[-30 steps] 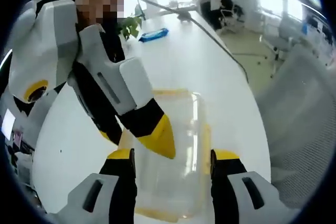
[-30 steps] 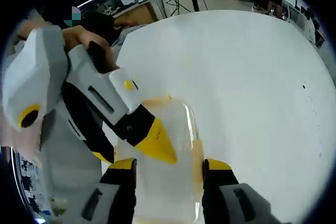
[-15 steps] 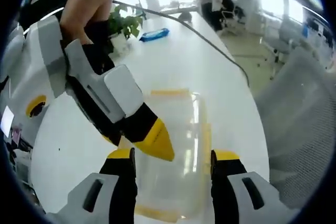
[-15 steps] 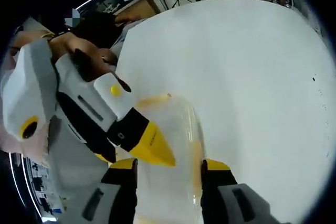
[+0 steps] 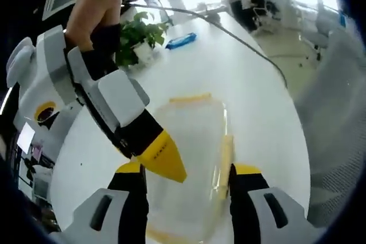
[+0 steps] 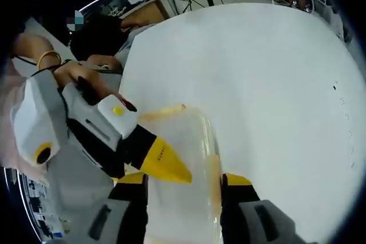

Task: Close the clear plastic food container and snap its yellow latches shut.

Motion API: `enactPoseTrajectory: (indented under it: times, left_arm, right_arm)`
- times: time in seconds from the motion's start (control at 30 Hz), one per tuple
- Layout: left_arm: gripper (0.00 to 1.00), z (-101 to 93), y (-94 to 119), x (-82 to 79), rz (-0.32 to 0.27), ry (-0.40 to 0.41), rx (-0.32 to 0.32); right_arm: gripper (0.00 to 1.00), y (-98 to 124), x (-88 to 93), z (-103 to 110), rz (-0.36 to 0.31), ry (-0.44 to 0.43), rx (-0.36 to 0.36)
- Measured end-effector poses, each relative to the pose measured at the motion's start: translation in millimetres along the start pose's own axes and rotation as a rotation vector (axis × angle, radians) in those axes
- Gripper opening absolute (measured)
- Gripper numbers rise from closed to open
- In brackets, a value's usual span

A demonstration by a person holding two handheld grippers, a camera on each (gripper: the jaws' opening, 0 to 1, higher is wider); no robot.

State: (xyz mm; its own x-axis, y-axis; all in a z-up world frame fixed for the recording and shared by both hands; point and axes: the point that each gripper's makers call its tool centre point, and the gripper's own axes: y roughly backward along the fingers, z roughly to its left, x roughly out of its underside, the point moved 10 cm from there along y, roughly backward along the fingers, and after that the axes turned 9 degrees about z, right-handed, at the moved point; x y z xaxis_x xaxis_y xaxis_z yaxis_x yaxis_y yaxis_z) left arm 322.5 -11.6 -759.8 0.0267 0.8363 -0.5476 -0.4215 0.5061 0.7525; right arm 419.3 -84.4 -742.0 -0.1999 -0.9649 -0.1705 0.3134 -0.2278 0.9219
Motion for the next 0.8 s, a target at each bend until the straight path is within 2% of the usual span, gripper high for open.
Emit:
enactPoseTrajectory:
  times: [0.07, 0.23, 0.47, 0.6, 0.63, 0.67, 0.8]
  left_arm:
    - [0.52, -1.3, -0.7, -0.7, 0.003, -0.014, -0.032]
    - [0.53, -2.4, -1.1, 0.1, -0.008, -0.007, -0.026]
    - [0.54, -4.0, 0.0, -3.4, 0.012, -0.008, -0.025]
    - [0.54, 0.1, 2.3, -8.8, 0.050, 0.014, 0.024]
    - [0.54, 3.7, 3.5, -10.9, 0.042, 0.007, 0.042]
    - [0.55, 3.2, 4.3, -10.2, 0.043, 0.054, 0.057]
    - [0.55, 3.4, 4.6, -9.7, 0.042, 0.048, 0.064]
  right_arm:
    - [0.49, 0.6, 1.3, 0.4, -0.010, 0.001, 0.005]
    - [0.50, 0.0, 4.7, 1.4, -0.050, -0.005, 0.017]
    - [0.50, 0.8, 4.6, 3.4, -0.061, -0.018, 0.039]
    - [0.50, 2.2, 1.4, 7.4, -0.033, -0.030, 0.063]
    - [0.50, 2.5, 2.1, 7.5, -0.034, -0.035, 0.067]
    - [0.50, 2.5, 2.5, 7.7, -0.034, -0.035, 0.069]
    - [0.51, 3.7, 3.8, 10.8, -0.034, -0.070, 0.097]
